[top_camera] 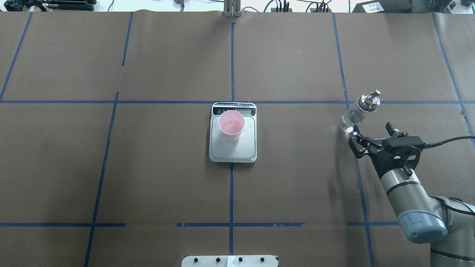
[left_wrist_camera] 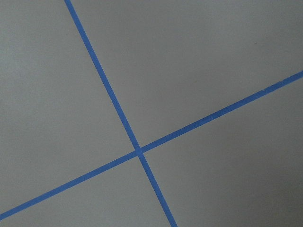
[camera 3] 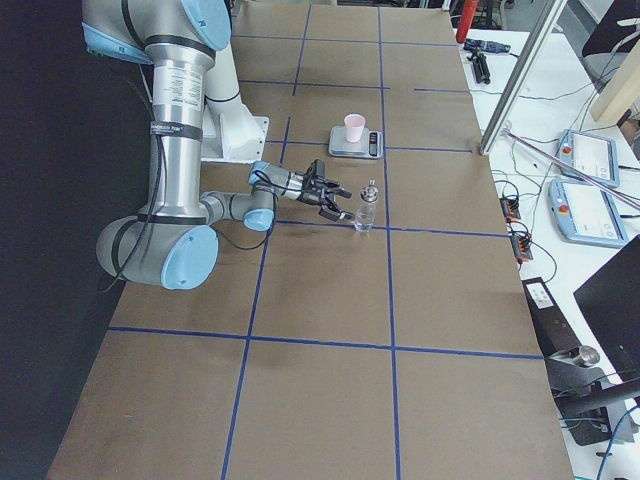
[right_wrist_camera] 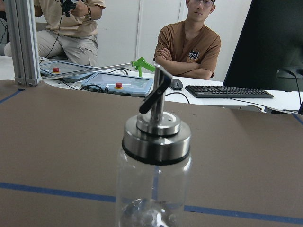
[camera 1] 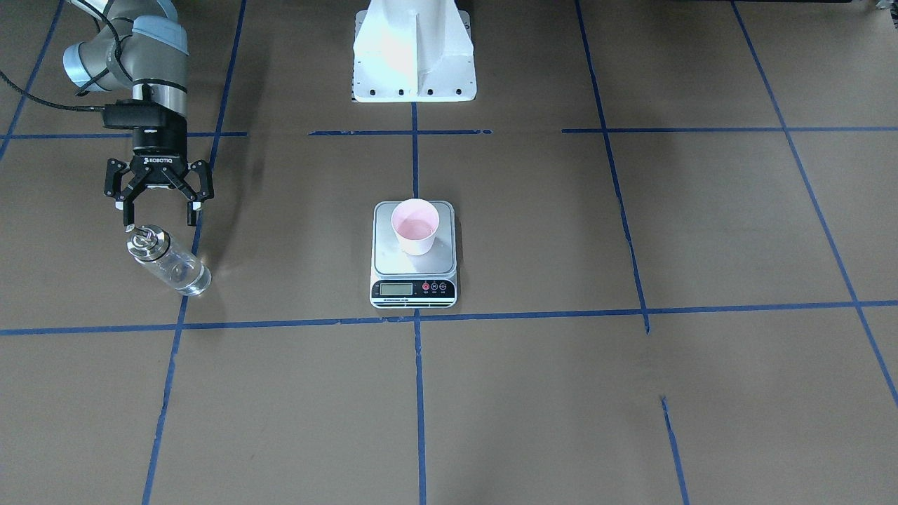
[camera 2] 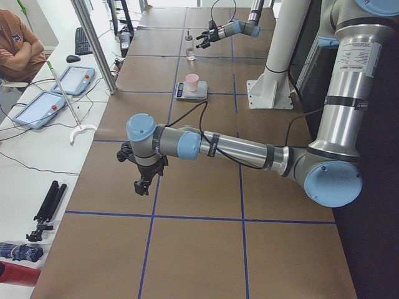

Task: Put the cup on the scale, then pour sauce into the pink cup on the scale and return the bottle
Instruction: 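Open the right gripper and retract it from the bottle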

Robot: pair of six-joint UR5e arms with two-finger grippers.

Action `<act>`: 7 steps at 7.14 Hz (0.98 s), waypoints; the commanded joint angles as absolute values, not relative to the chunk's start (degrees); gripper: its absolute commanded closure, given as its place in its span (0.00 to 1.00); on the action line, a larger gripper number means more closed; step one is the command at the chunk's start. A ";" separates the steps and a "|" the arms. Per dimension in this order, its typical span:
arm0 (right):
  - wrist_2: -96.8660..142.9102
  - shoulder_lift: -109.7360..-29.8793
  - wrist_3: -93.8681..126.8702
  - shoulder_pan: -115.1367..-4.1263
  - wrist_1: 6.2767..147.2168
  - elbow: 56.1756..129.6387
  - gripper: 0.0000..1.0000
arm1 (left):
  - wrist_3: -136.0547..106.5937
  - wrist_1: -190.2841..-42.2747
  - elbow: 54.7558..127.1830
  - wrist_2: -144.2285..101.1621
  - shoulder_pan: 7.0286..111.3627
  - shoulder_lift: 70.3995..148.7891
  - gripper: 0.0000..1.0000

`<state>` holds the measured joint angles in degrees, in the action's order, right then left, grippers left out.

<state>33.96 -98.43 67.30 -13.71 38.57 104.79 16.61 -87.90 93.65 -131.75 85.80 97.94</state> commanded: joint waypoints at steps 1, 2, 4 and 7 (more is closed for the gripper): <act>33.49 -106.83 67.33 -10.56 38.50 113.43 0.00 | 16.61 -87.45 94.39 -131.75 85.87 97.91 0.00; 33.49 -110.01 67.32 -9.68 38.50 116.86 0.00 | 16.52 -87.45 94.48 -131.75 85.87 97.91 0.00; 34.27 -113.80 67.24 -9.58 39.19 125.02 0.00 | 16.61 -85.97 95.53 -131.75 86.66 98.00 0.00; 49.47 -114.88 64.18 -21.53 50.56 136.01 0.00 | 16.52 -83.41 97.56 -131.66 86.75 98.00 0.00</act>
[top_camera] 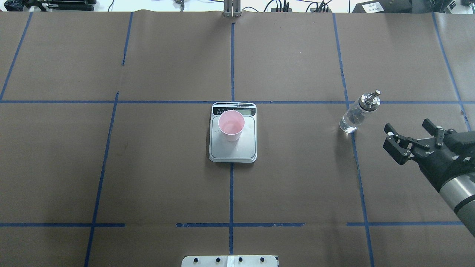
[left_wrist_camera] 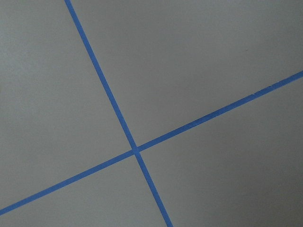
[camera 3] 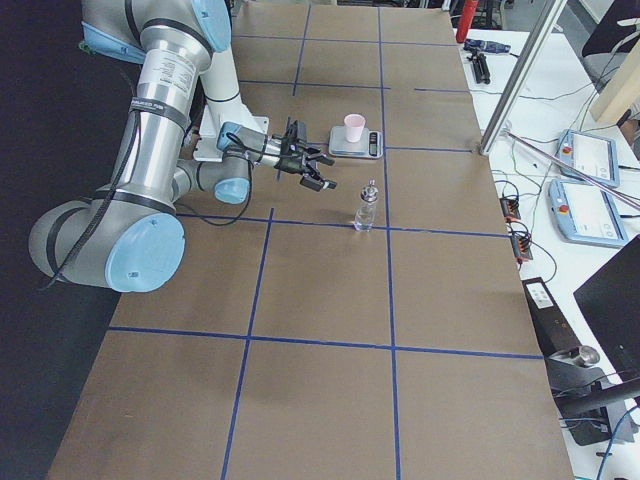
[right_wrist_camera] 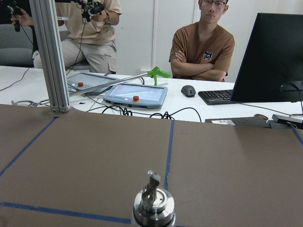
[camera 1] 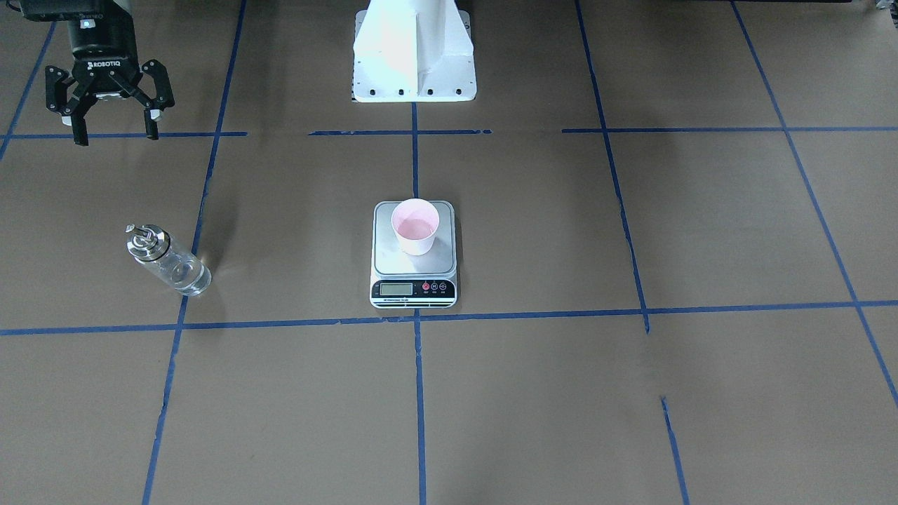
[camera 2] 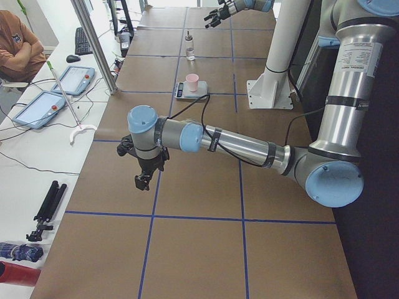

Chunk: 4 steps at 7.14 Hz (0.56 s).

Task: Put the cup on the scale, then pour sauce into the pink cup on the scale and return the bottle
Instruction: 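Open the right gripper and retract it from the bottle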

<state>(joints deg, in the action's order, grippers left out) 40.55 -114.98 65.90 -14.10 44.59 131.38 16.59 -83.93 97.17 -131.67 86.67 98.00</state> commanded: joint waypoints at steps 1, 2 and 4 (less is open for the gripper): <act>59.23 -114.53 60.07 -29.80 52.10 137.36 0.00 | 16.52 -83.32 97.91 -131.66 86.75 98.00 0.00; 65.07 -114.52 55.51 -35.28 52.12 137.11 0.00 | 16.52 -83.32 98.17 -131.66 86.75 98.00 0.00; 82.97 -113.56 45.57 -49.76 52.12 134.93 0.00 | 16.52 -83.32 98.17 -131.66 86.75 98.09 0.00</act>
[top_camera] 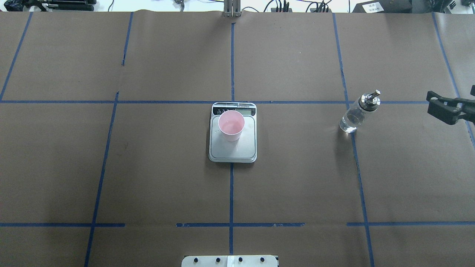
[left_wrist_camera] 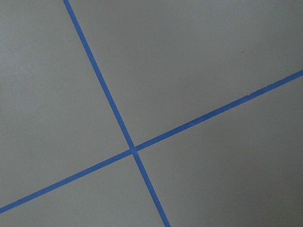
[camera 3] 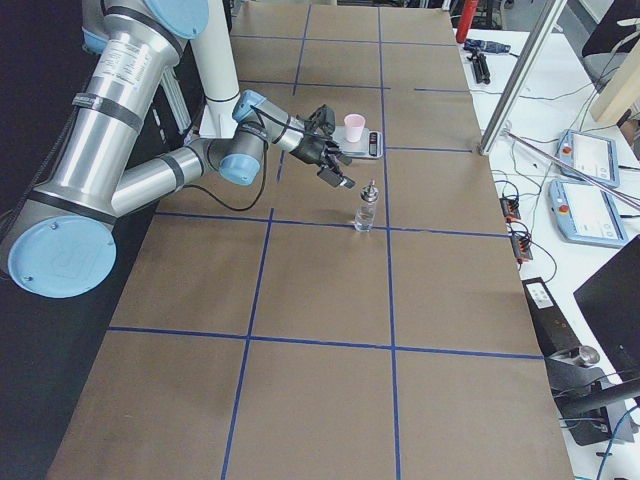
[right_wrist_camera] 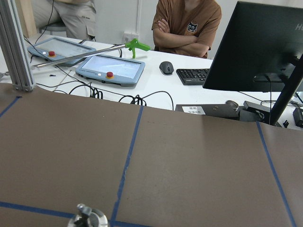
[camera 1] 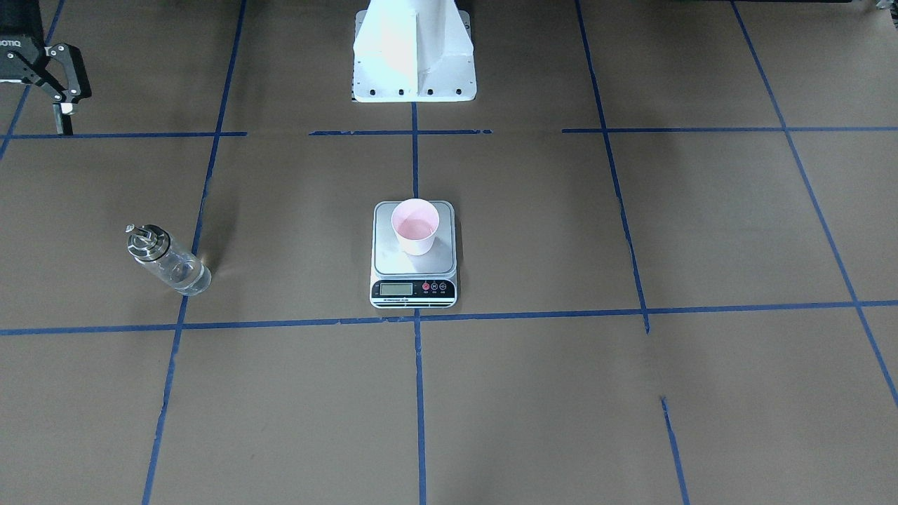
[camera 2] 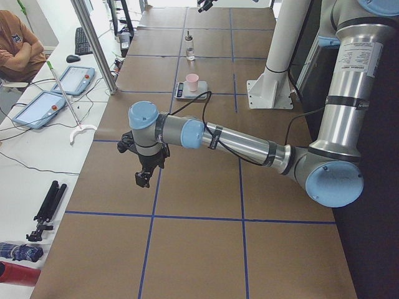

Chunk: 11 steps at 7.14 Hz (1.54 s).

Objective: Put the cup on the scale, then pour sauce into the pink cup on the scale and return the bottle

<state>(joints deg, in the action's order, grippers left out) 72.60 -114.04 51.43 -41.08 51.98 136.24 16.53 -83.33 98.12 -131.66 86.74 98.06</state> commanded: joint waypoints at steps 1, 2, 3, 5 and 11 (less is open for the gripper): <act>93.67 -112.60 39.00 -58.62 51.86 131.87 0.00 | 16.52 -83.32 98.17 -131.66 86.75 98.09 0.00; 106.39 -110.67 31.28 -69.24 51.77 126.53 0.00 | 16.52 -83.32 98.17 -131.66 86.75 98.09 0.00; 119.05 -108.31 25.29 -79.61 52.38 120.12 0.00 | 16.52 -83.32 98.09 -131.57 87.01 98.09 0.00; 132.57 -107.49 16.57 -88.48 54.21 111.39 0.00 | 16.52 -83.41 98.09 -131.57 87.01 98.09 0.00; 137.91 -104.24 -5.63 -99.23 86.48 110.57 0.00 | 16.96 -79.64 96.85 -131.57 87.10 97.39 0.00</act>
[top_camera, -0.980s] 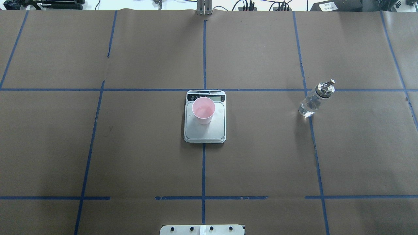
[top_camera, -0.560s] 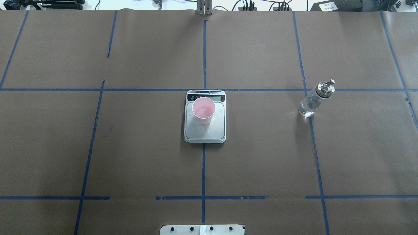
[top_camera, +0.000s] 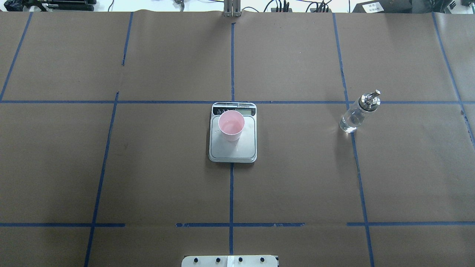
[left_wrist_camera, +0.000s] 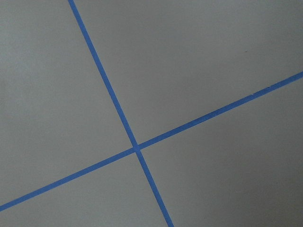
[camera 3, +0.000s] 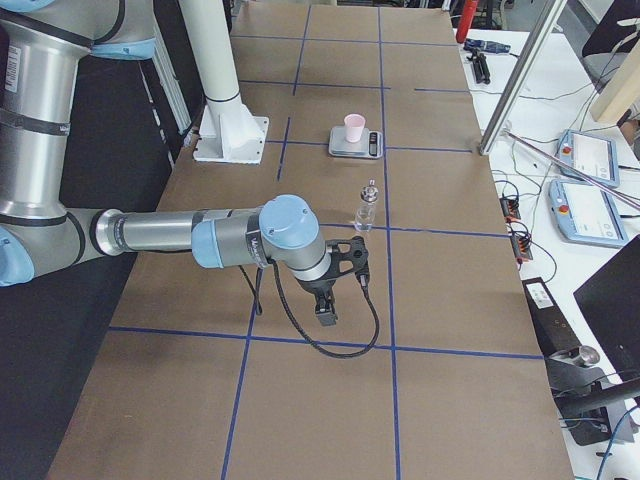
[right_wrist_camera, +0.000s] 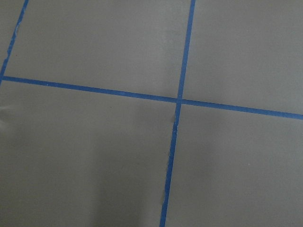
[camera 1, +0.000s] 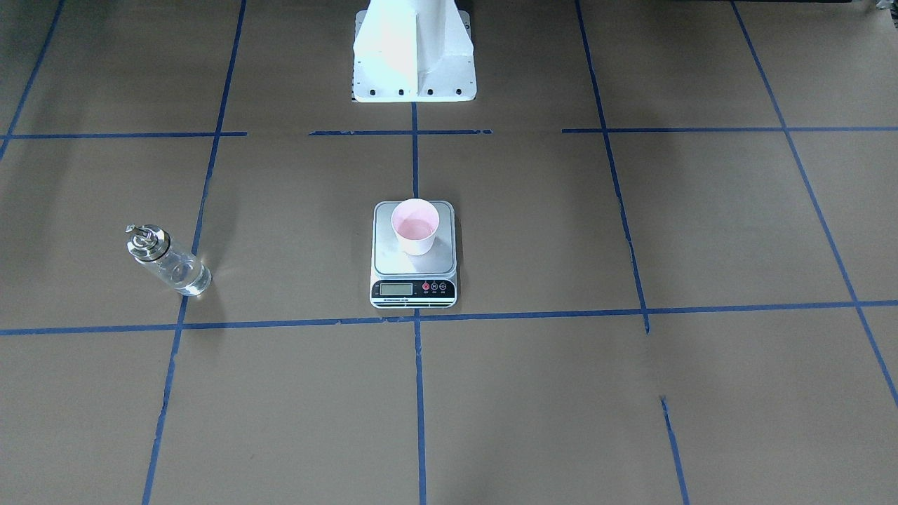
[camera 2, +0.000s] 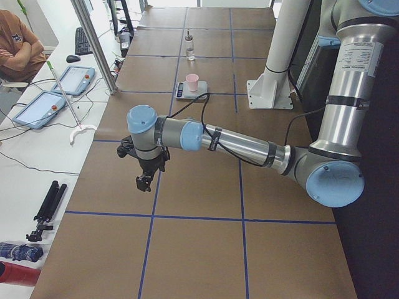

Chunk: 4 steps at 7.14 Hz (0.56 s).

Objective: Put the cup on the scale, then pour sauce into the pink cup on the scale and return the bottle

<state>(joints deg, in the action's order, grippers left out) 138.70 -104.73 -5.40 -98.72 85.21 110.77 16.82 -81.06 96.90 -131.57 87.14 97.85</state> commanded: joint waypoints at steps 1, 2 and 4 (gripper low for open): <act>135.29 -104.33 -5.63 -99.23 86.75 110.39 0.00 | 16.96 -79.63 95.99 -131.57 87.10 96.86 0.00; 133.44 -104.41 -5.54 -97.75 87.71 110.04 0.00 | 17.14 -79.72 94.50 -131.57 87.10 96.25 0.00; 133.77 -104.33 -5.54 -94.67 91.83 109.34 0.00 | 24.65 -79.72 89.42 -131.57 88.67 96.59 0.00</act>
